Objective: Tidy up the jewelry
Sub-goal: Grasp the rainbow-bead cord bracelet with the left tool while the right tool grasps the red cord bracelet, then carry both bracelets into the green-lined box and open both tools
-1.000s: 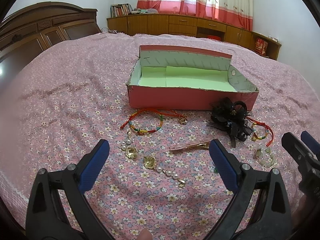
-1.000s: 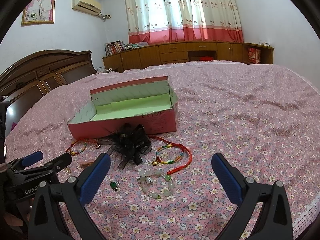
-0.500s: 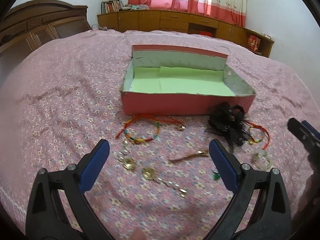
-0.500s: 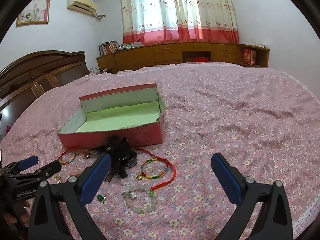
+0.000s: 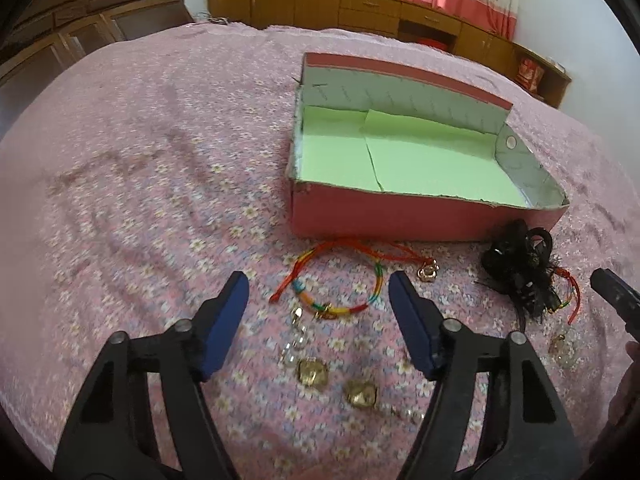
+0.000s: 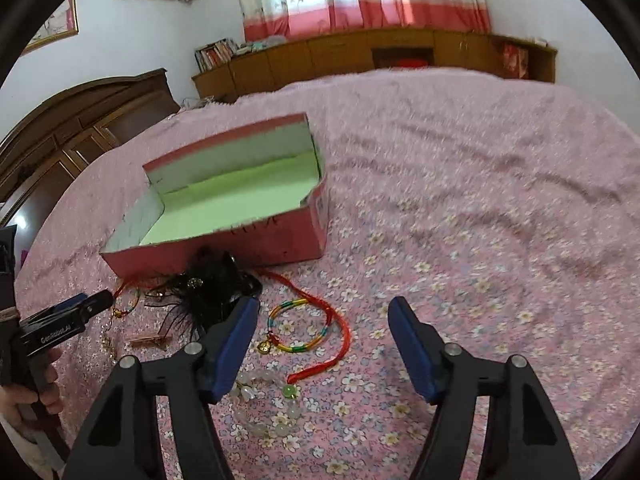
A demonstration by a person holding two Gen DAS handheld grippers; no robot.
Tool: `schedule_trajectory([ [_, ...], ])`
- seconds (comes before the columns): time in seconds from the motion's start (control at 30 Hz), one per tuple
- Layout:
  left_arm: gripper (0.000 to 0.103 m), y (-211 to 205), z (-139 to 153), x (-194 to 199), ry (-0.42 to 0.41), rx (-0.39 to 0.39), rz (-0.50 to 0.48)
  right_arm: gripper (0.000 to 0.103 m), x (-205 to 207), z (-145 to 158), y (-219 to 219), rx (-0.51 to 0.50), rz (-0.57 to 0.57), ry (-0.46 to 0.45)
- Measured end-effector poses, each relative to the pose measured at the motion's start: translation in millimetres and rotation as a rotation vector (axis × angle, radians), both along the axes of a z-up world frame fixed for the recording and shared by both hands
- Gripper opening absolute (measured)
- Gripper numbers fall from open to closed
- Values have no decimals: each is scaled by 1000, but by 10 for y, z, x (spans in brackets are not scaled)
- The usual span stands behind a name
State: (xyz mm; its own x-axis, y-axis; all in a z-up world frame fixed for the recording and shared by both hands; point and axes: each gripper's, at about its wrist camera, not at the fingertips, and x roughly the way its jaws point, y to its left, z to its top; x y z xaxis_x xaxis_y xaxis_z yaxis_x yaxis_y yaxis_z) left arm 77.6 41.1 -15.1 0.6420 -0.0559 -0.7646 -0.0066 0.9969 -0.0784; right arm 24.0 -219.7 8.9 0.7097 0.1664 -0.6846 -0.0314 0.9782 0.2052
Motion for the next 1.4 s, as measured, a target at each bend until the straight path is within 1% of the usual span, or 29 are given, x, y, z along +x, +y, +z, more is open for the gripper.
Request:
schedule_trajectory([
  [0.13,48,-16,-97,136,29,20,-23,64,95,-84,31,-21,22,35],
  [0.17,47,1,-135,170,41,23,-22,63,112,-109,30,-22,26,41],
  [0.27,47,35,-226,227,71,31,-4,54,164,-173,18,-30,24,61],
  [0.4,48,63,-316,250,102,12,2,48,211,-273,13,-31,26,84],
  [0.5,49,34,-354,293,134,25,3,42,242,-322,16,-40,25,99],
  [0.53,49,23,-357,301,138,31,2,41,251,-332,10,-39,24,102],
  [0.63,49,-4,-368,302,138,36,2,35,271,-355,-5,-35,19,112],
  [0.77,49,4,-377,305,145,21,13,26,284,-392,-2,-29,22,129],
  [0.87,49,-21,-361,290,153,27,10,17,292,-397,37,-40,35,137],
  [0.9,47,-28,-352,285,150,25,6,13,292,-399,45,-40,42,137],
  [0.97,36,8,-285,242,141,9,-9,10,288,-400,55,-39,42,140],
  [1.03,17,43,-252,200,122,29,-4,9,271,-381,48,-32,42,136],
  [1.07,11,55,-233,166,113,38,-2,8,255,-364,43,-28,41,132],
  [1.1,0,65,-215,131,107,32,-5,8,236,-347,40,-26,39,127],
  [1.23,0,135,-102,-49,74,-9,-10,7,125,-245,21,-25,26,94],
  [1.4,0,209,166,-359,20,-35,-15,6,8,-108,4,-27,9,59],
])
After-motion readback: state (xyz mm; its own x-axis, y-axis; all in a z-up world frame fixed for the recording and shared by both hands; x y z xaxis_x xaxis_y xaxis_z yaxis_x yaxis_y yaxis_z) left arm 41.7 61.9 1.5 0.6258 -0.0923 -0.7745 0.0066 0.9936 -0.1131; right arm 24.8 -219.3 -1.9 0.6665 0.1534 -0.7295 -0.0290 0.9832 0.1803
